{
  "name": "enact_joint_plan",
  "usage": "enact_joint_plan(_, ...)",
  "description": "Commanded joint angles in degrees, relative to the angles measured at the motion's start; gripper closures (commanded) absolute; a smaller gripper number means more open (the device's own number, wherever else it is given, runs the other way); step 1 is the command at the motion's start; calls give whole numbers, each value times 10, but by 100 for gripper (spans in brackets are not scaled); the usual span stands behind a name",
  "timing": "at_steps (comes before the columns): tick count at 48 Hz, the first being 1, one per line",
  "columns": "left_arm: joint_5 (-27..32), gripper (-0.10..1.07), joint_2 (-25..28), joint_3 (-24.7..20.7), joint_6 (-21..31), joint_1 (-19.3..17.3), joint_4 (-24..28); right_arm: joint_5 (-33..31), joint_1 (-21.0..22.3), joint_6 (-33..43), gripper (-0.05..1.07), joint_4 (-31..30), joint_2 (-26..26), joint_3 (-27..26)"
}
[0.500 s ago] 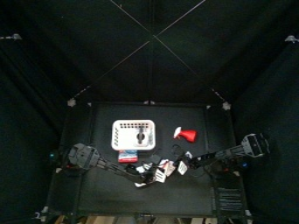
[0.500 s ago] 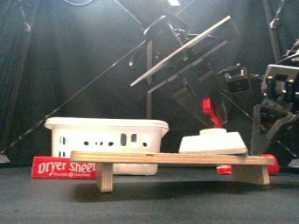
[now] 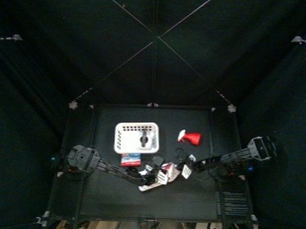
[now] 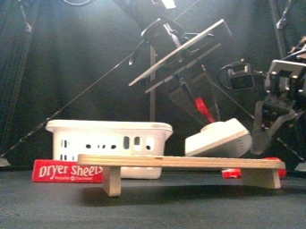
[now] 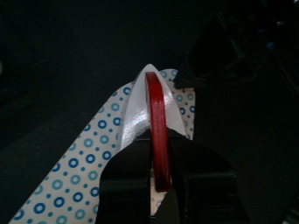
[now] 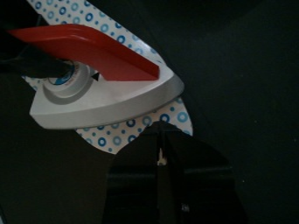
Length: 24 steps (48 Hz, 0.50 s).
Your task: Place iron on table
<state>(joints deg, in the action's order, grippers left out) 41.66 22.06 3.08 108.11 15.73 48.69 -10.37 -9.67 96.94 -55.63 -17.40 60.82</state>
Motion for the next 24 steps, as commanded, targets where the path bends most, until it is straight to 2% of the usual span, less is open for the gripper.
enact_joint_plan(1,5,54,-37,-2,-4,-3,8,-10,4,1,66,-12,-24,-14)
enact_joint_plan(12,18,54,-65,3,-36,-4,33,-90,4,3,66,-19,-77,-7)
enact_joint_plan(17,18,54,-67,0,-50,-22,54,-121,2,6,66,-21,-112,1)
enact_joint_plan(24,15,54,-57,-8,-63,-54,61,-124,-1,9,66,-19,-147,18)
